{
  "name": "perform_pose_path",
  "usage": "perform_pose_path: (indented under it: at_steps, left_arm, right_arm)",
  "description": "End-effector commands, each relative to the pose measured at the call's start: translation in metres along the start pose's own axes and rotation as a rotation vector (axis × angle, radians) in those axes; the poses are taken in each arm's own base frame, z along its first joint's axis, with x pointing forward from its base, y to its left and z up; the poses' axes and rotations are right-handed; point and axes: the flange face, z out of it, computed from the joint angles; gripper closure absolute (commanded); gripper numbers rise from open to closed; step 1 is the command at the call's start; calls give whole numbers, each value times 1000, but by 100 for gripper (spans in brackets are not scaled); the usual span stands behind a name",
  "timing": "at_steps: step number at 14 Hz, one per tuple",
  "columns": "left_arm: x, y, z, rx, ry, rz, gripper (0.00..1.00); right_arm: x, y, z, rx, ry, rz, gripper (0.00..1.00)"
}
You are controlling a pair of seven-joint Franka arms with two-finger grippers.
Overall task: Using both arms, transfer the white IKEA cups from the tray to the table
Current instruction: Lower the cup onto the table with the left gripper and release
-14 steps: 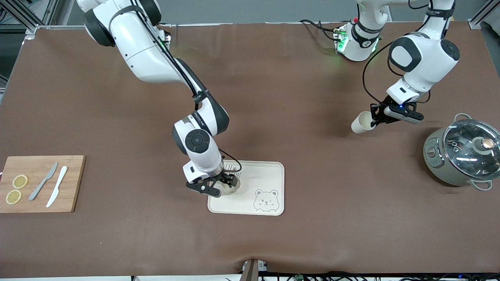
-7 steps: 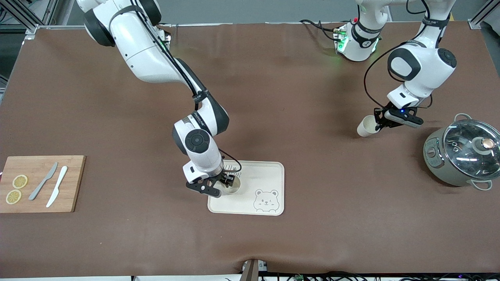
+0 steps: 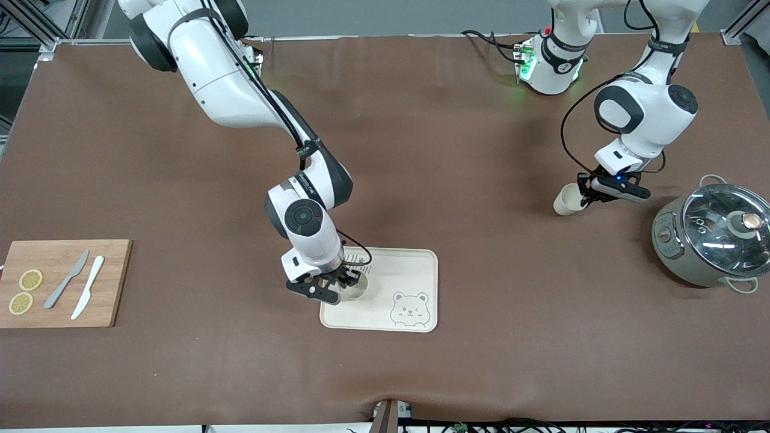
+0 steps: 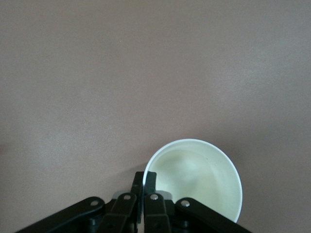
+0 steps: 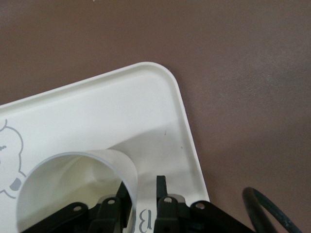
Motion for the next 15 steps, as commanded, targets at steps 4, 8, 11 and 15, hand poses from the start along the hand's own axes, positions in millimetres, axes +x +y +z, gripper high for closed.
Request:
perform_pose_path:
  at_steps: [4, 8, 11, 15]
  left_arm:
    - [5, -1, -3, 10, 23, 21, 15]
    - [5, -3, -3, 13, 25, 18, 14]
    - [6, -3, -6, 15, 31, 4, 5]
    - [8, -11, -9, 22, 41, -15, 0]
  right_arm:
    - [2, -6, 1, -3, 22, -3, 100]
    - [2, -6, -1, 0, 24, 0, 100]
    - [5, -4, -2, 0, 24, 2, 100]
    - [9, -2, -5, 2, 26, 5, 100]
